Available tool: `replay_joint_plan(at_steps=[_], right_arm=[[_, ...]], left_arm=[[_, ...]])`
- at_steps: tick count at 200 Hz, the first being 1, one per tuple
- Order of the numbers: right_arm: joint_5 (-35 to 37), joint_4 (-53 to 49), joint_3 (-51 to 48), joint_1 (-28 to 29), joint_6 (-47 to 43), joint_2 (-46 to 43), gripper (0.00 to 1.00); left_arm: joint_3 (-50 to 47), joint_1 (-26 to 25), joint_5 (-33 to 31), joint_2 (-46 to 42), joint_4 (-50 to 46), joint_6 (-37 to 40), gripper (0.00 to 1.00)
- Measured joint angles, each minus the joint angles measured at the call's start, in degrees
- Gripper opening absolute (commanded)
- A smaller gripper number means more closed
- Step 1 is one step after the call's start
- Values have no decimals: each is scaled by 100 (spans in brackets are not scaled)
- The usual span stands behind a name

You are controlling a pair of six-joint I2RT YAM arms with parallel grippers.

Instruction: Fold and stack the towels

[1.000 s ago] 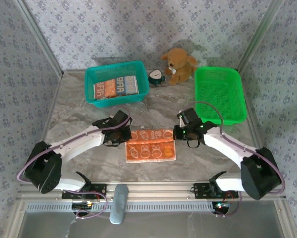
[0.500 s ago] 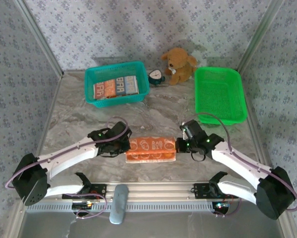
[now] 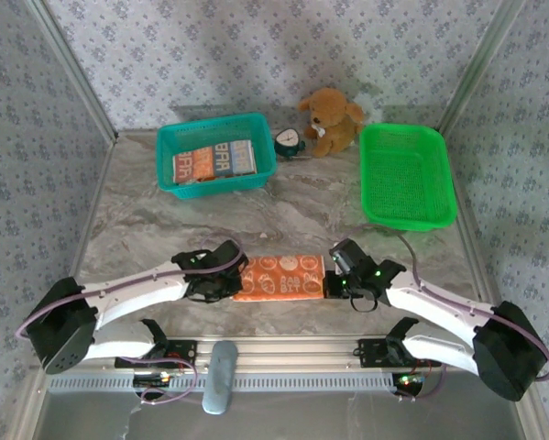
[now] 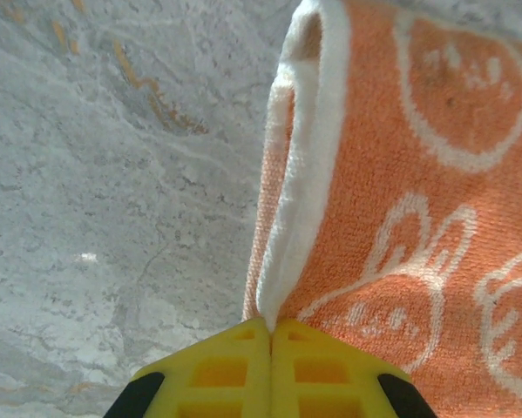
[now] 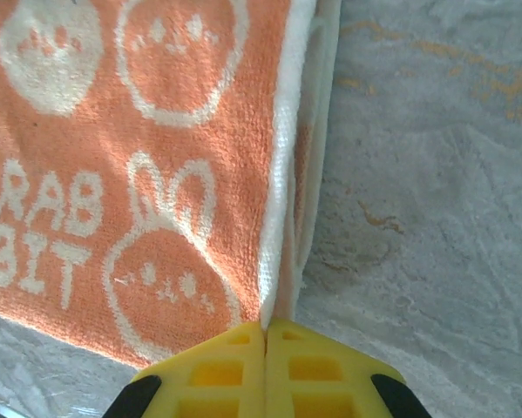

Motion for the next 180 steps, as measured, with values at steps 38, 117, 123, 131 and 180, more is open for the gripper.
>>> replay_joint_plan(at_steps=[38, 117, 123, 131, 180], right_arm=[[44, 173, -94, 17, 28, 308, 19], [352, -87, 525, 48, -96, 232, 28], [367, -85, 592, 59, -118, 249, 28], [387, -74, 675, 74, -144, 302, 28], [402, 247, 920, 136, -225, 957, 27]], left_arm=[[-66, -39, -2, 334, 221, -20, 33], [525, 103, -297, 374, 26, 262, 51], [551, 125, -308, 382, 61, 286, 51], [573, 133, -326, 413, 111, 299, 52], [553, 138, -400, 743, 433, 264, 53]])
